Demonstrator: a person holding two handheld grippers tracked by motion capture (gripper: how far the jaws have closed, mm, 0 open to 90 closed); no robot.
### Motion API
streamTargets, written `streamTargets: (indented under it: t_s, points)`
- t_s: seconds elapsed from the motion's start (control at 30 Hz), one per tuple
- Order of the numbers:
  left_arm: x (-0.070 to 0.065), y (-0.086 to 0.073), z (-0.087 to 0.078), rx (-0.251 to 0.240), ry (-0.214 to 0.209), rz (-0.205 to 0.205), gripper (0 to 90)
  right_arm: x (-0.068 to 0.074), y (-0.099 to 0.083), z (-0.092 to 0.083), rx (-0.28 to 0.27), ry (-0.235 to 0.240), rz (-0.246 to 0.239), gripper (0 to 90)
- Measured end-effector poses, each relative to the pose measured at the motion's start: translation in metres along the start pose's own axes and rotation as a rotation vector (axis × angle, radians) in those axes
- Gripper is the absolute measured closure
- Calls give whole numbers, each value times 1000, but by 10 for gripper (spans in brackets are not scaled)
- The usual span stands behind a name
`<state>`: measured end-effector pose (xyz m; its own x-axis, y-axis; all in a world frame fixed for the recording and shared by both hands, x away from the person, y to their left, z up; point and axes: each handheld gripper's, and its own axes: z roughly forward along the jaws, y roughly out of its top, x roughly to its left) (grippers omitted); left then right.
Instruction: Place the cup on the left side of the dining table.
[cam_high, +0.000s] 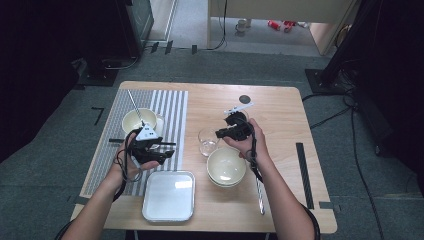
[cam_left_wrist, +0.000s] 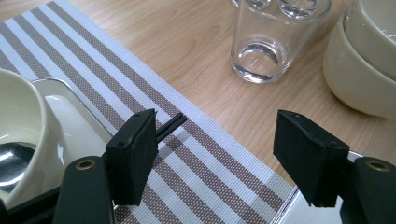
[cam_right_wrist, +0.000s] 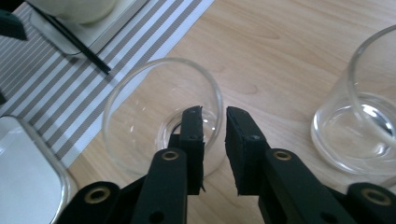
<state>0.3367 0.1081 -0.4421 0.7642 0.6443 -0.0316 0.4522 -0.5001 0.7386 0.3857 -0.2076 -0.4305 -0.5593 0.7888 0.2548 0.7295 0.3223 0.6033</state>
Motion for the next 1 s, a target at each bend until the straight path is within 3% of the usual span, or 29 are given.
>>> streamTargets:
  t_s: [0.17, 0.37, 0.63, 0.77, 1.0]
  points:
    - [-5, 1, 7, 1, -7, 9, 311, 2, 4, 1, 13, -11, 10, 855]
    - [-12, 4, 17, -2, -21, 30, 312, 14, 9, 6, 34, -11, -46, 881]
    - [-26, 3, 34, 10, -33, 66, 306, 27, 15, 14, 54, 11, -80, 883]
    - [-31, 5, 40, -15, -19, 72, 304, 35, 18, 19, 56, 25, -84, 883]
    - [-37, 6, 43, -53, -57, 83, 254, 41, 20, 23, 59, 44, -84, 880]
